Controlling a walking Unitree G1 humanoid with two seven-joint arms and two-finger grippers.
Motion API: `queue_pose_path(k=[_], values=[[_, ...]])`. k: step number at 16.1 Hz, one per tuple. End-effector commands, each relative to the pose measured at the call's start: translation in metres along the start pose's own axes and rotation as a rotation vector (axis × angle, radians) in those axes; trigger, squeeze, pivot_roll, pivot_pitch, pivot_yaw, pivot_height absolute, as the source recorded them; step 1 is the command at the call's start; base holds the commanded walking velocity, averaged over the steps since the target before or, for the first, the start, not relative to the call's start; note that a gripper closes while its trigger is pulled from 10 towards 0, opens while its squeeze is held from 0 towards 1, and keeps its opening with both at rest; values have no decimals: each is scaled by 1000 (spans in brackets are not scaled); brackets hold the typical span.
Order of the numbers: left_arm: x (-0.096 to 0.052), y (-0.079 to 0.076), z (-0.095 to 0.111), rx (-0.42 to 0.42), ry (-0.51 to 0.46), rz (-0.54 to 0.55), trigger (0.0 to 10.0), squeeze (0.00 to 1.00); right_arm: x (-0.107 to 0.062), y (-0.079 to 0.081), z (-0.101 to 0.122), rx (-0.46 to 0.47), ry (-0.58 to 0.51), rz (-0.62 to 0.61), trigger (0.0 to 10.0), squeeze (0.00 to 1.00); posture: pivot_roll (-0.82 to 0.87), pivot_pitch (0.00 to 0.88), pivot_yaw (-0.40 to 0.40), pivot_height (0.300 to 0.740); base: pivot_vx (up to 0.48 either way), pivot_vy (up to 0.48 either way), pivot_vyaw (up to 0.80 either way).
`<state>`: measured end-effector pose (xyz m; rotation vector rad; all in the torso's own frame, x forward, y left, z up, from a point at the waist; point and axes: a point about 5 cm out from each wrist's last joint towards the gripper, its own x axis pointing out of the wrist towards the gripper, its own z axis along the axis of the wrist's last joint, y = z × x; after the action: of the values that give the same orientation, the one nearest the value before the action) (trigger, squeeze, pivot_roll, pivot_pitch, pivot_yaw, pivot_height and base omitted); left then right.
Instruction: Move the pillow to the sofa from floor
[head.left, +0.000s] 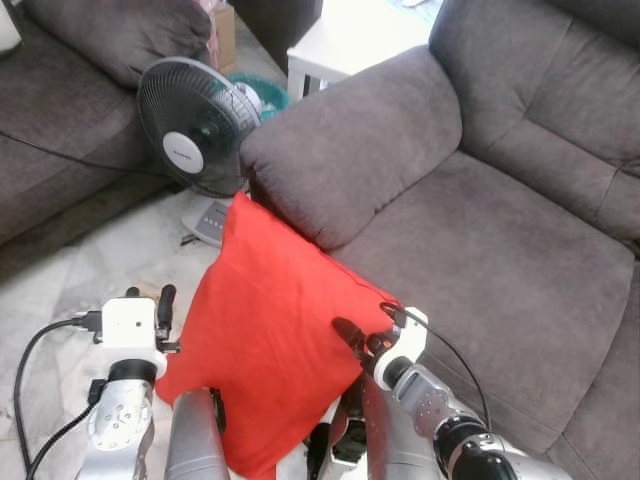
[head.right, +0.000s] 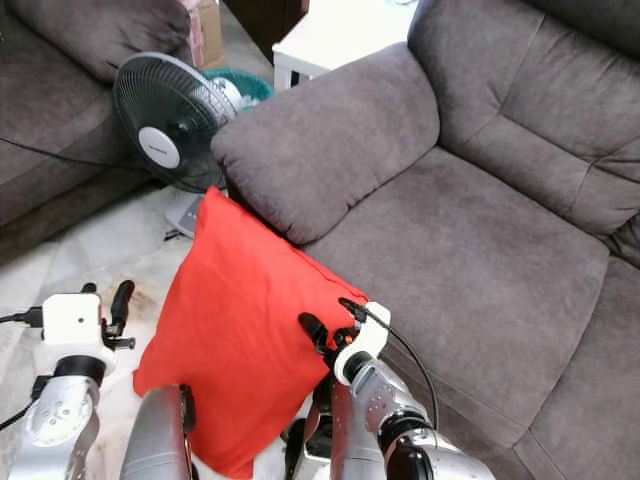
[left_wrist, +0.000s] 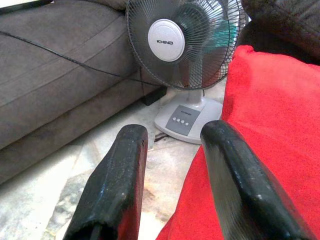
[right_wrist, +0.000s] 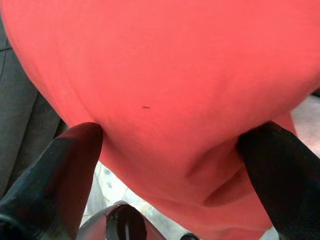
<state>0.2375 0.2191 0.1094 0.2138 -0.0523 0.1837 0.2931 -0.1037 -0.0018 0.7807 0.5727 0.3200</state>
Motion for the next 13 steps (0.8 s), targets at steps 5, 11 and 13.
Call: queue_pose_path(k=[5,11,13], values=[[-10,0,6,1,8,-5,10000,0,3,7,4,47,-68,53,10000,0,368,277,-182,568,0,0,0],[-13,-4,10,-10,4,-5,10000,0,8,17,9,16,-95,81,10000,0,367,299,-192,568,0,0,0],[-14,-4,12,-12,4,-3,10000,0,10,21,11,-10,-102,93,10000,0,368,303,-195,568,0,0,0]])
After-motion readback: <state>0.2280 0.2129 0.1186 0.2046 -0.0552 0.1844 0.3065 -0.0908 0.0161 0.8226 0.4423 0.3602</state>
